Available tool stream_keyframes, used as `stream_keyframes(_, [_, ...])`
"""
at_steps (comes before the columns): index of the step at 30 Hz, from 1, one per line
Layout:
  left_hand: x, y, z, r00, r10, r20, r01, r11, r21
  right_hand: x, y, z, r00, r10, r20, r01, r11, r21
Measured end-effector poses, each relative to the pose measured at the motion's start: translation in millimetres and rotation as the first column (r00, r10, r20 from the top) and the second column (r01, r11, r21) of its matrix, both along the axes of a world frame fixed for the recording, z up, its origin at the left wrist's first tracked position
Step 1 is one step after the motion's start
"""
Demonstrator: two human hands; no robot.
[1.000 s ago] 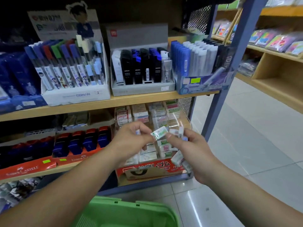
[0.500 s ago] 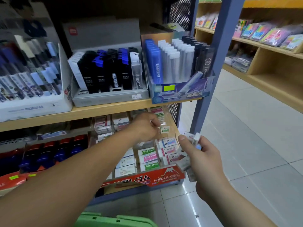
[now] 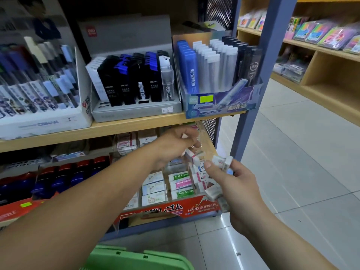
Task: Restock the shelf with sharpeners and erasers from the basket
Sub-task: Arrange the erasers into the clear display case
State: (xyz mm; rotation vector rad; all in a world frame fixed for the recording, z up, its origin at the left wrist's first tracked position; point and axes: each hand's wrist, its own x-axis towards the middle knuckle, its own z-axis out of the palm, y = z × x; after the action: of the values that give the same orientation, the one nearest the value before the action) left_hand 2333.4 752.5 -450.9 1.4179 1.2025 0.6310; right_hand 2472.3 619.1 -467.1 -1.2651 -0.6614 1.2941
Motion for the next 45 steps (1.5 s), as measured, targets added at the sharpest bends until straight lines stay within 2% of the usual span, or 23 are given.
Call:
stream_keyframes(2, [-5.1,-11.4,-0.6,0.993,-0.004,0.114,0.012,0.998,-0.067,-5.9,2.2,-0.1,0.998,0.038,-0.055,-0.038,0.999,-0.001])
stream_keyframes(4, [-7.3,-19.2,-3.9,0.988,0.005,0.155,0.011,0.995,-0.103,-11.4,4.1,-1.4,0.996,0.061,-0.071,-0.060,0.998,0.009])
stream_keyframes(7, [-8.2,-25.4,-8.2,0.984,0.023,0.176,-0.004,0.994,-0.111,-16.4,5.1,-2.9,0.998,0.067,-0.008,-0.066,0.997,0.030])
stream_keyframes(10, [-11.2,-28.0,-8.2,0.984,0.037,0.176,-0.016,0.993,-0.120,-16.7,7.3,-2.2,1.000,0.002,0.003,-0.002,0.999,0.050])
stream_keyframes(14, [-19.7,-32.4,-9.2,0.967,0.040,0.251,0.012,0.980,-0.200,-12.8,12.4,-4.2,0.991,-0.116,-0.064,0.118,0.993,0.030])
stream_keyframes(19, [-25.5,-37.2,-7.6,0.969,-0.043,0.243,0.083,0.984,-0.156,-10.4,14.2,-7.2,0.985,-0.155,-0.071,0.155,0.988,-0.005])
stream_keyframes(21, [-30.8,-38.9,-3.7,0.974,-0.099,0.203,0.135,0.976,-0.169,-10.4,14.2,-7.5,0.988,-0.151,-0.035,0.151,0.989,0.002])
stream_keyframes(24, [-39.8,-39.0,-2.9,0.980,-0.190,-0.064,0.188,0.981,-0.043,-12.0,13.4,-8.8,0.991,-0.130,0.023,0.129,0.992,0.007])
stream_keyframes(27, [-43.7,-36.2,-1.3,0.962,-0.120,-0.246,0.135,0.990,0.042,-13.2,13.3,-10.5,0.993,-0.116,0.038,0.116,0.993,0.004])
stream_keyframes(30, [-41.2,-33.0,5.6,0.968,-0.073,-0.241,0.079,0.997,0.016,-14.9,16.3,-14.8,0.996,-0.091,0.025,0.091,0.996,-0.003])
stream_keyframes(34, [-32.5,-22.9,12.4,0.973,-0.046,-0.226,0.057,0.997,0.044,-7.6,39.0,-15.7,0.996,-0.042,0.084,0.044,0.999,-0.020])
stream_keyframes(40, [-24.9,0.3,-0.2,0.974,0.148,-0.169,-0.131,0.985,0.111,15.9,88.5,-2.3,0.927,0.230,0.297,-0.218,0.973,-0.076])
stream_keyframes(43, [-20.1,15.8,-10.8,0.947,0.239,-0.215,-0.197,0.960,0.198,19.9,104.8,-1.0,0.898,0.214,0.385,-0.209,0.976,-0.056])
stream_keyframes(45, [-14.9,24.6,-15.4,0.933,0.235,-0.272,-0.167,0.954,0.250,23.7,106.4,-3.4,0.900,0.136,0.414,-0.150,0.989,0.002])
